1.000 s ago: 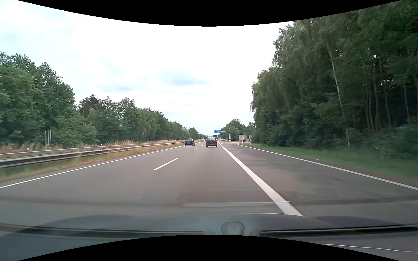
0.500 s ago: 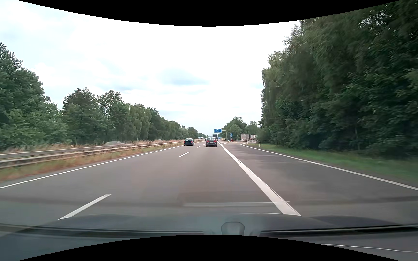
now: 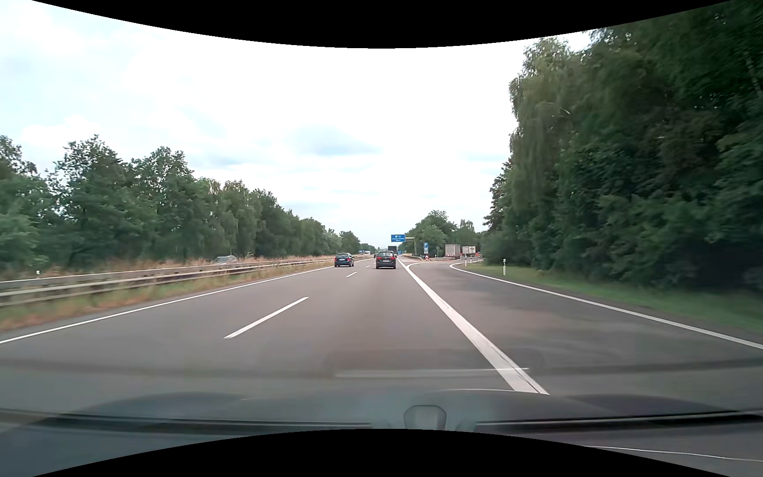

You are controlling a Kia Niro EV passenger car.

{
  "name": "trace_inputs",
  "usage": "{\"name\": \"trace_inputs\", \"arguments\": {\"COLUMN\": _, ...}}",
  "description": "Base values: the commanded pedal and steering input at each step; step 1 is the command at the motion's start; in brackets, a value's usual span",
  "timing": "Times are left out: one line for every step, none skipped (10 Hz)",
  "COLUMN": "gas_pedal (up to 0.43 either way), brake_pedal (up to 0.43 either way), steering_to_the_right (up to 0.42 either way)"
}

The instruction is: Follow the waypoints while adhering to traffic rules and regulations

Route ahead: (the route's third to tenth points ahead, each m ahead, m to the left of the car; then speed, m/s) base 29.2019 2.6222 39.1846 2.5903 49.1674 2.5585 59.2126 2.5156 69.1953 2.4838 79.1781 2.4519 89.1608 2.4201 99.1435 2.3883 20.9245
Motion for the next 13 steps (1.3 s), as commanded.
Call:
{"name": "trace_inputs", "arguments": {"gas_pedal": 0.189, "brake_pedal": 0.0, "steering_to_the_right": -0.003}}
{"name": "trace_inputs", "arguments": {"gas_pedal": 0.169, "brake_pedal": 0.0, "steering_to_the_right": -0.003}}
{"name": "trace_inputs", "arguments": {"gas_pedal": 0.169, "brake_pedal": 0.0, "steering_to_the_right": -0.003}}
{"name": "trace_inputs", "arguments": {"gas_pedal": 0.169, "brake_pedal": 0.0, "steering_to_the_right": -0.003}}
{"name": "trace_inputs", "arguments": {"gas_pedal": 0.169, "brake_pedal": 0.0, "steering_to_the_right": -0.003}}
{"name": "trace_inputs", "arguments": {"gas_pedal": 0.157, "brake_pedal": 0.0, "steering_to_the_right": -0.003}}
{"name": "trace_inputs", "arguments": {"gas_pedal": 0.157, "brake_pedal": 0.0, "steering_to_the_right": -0.003}}
{"name": "trace_inputs", "arguments": {"gas_pedal": 0.157, "brake_pedal": 0.0, "steering_to_the_right": -0.003}}
{"name": "trace_inputs", "arguments": {"gas_pedal": 0.157, "brake_pedal": 0.0, "steering_to_the_right": -0.003}}
{"name": "trace_inputs", "arguments": {"gas_pedal": 0.157, "brake_pedal": 0.0, "steering_to_the_right": -0.003}}
{"name": "trace_inputs", "arguments": {"gas_pedal": 0.157, "brake_pedal": 0.0, "steering_to_the_right": -0.003}}
{"name": "trace_inputs", "arguments": {"gas_pedal": 0.157, "brake_pedal": 0.0, "steering_to_the_right": -0.003}}
{"name": "trace_inputs", "arguments": {"gas_pedal": 0.157, "brake_pedal": 0.0, "steering_to_the_right": -0.003}}
